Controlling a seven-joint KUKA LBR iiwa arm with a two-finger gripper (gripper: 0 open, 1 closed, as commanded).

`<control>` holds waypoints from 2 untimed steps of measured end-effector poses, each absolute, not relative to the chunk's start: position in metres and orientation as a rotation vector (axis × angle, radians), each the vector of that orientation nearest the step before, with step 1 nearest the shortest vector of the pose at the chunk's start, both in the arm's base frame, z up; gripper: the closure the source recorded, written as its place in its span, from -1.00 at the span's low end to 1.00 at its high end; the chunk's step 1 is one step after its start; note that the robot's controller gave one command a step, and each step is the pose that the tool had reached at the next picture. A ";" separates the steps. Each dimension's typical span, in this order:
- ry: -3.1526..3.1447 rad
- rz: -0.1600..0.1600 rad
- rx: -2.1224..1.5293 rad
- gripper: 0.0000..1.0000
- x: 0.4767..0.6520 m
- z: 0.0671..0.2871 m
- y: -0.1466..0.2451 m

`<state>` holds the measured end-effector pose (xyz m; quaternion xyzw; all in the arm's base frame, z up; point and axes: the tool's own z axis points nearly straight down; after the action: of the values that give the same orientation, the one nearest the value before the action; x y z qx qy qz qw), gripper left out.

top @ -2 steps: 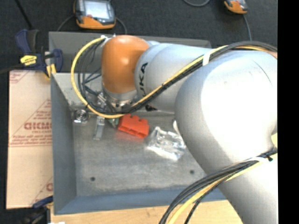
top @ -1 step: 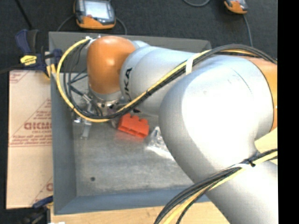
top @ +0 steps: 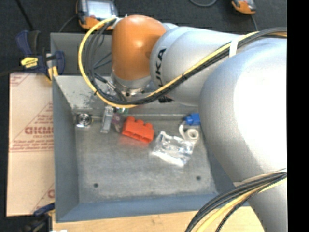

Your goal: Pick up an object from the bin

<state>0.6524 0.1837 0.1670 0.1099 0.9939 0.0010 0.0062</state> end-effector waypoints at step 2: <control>3.116 0.002 0.324 -1.00 0.633 0.172 0.173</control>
Offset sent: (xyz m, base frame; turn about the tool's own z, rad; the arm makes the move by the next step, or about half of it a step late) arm 0.0009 0.0465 -0.0690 -0.0378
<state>0.6326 0.1734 0.1721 0.1035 0.9946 0.0008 0.0043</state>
